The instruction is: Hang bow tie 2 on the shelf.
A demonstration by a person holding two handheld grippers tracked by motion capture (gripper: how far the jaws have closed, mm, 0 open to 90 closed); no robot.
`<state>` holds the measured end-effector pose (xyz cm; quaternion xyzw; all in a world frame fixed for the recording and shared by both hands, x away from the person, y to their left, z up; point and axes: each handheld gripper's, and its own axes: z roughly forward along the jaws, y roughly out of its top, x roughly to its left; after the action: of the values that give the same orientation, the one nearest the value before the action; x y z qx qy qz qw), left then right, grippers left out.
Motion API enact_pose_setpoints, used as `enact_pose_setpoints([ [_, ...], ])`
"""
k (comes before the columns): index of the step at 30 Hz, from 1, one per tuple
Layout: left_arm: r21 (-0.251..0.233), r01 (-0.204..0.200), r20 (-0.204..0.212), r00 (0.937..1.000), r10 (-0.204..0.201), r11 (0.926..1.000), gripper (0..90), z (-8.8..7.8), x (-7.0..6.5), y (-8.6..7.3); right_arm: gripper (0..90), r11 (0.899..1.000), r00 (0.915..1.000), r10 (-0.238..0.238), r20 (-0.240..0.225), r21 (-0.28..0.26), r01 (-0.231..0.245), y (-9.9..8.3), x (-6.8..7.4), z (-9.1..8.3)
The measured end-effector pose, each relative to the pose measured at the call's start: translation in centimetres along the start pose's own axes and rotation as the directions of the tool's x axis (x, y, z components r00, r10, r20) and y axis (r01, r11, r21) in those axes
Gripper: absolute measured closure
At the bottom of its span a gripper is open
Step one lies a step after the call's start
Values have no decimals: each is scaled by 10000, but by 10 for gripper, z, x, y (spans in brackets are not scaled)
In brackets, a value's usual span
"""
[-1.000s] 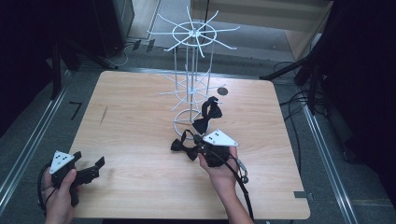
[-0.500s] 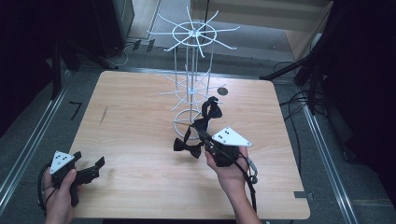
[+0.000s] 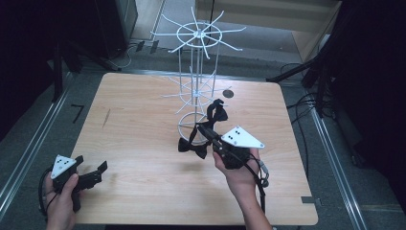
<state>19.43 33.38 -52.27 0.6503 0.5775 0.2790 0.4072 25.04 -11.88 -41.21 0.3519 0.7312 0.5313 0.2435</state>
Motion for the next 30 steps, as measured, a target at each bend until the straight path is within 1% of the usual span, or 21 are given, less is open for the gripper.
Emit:
enact_pose_setpoints([
  [14, -18, -20, 7, 10000, 20, 10000, 84, 0, 0, 0, 898, 9993, 10000, -50, 35, -365, 51, 21, -2, -9],
  [17, -3, 5, 30, 10000, -5, 10000, 84, 0, 0, 0, 898, 9985, 9999, -149, 66, -522, 153, 27, -3, -12],
  [20, -18, -3, 18, 10000, 4, 10000, 84, 0, 0, 0, 898, 9983, 9999, -99, 91, -572, 104, 30, -4, -14],
  [27, -26, -22, 21, 10000, 22, 10000, 84, 0, 0, 0, 898, 9983, 9998, -86, 168, -572, 95, 33, -8, -12],
  [30, -35, -1, 19, 10000, 1, 10000, 84, 0, 0, 0, 898, 9985, 9998, 11, 221, -555, 1, 35, -11, -10],
])
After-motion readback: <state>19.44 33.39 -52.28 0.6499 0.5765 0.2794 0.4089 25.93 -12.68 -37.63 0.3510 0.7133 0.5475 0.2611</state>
